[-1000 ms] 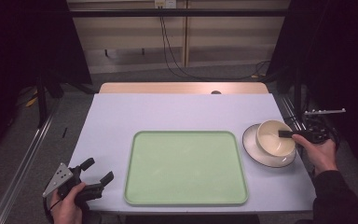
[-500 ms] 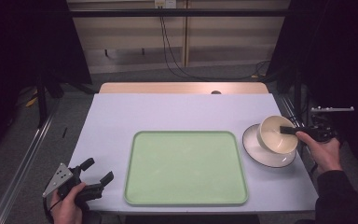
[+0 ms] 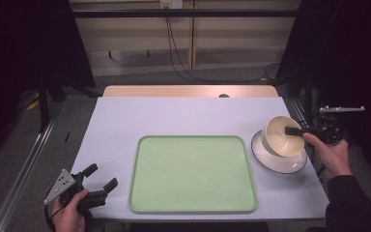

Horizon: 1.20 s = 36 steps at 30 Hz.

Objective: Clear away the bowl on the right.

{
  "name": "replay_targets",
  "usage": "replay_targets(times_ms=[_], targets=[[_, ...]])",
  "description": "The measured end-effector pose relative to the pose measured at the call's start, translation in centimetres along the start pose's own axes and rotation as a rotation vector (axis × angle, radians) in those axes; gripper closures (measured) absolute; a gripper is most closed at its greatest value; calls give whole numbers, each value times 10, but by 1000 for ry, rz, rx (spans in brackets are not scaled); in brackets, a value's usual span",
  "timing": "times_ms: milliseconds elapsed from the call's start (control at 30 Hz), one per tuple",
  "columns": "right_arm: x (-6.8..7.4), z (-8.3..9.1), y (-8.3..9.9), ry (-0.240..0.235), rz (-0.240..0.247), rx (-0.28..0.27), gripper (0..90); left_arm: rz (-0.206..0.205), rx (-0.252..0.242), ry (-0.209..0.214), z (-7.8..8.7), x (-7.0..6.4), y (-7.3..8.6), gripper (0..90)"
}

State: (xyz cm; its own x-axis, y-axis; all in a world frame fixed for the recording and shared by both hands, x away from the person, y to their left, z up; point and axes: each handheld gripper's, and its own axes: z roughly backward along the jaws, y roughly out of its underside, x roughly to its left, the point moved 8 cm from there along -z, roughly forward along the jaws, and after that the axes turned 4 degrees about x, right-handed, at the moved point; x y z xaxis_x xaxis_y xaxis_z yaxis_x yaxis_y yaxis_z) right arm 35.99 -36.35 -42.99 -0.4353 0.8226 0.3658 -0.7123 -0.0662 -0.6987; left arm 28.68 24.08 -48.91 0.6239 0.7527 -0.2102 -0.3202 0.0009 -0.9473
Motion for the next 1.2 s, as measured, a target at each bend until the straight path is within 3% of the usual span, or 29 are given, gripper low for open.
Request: replay_targets(times_ms=[167, 467, 1200], targets=[[5, -3, -5, 9, 19, 10, 833, 0, -1, 0, 0, 0, 0, 11], [17, -13, -18, -23, 37, 8, 833, -2, 3, 2, -1, -1, 0, 11], [47, -47, -38, -84, 97, 67, 833, -5, 4, 0, -1, 0, 0, 11]])
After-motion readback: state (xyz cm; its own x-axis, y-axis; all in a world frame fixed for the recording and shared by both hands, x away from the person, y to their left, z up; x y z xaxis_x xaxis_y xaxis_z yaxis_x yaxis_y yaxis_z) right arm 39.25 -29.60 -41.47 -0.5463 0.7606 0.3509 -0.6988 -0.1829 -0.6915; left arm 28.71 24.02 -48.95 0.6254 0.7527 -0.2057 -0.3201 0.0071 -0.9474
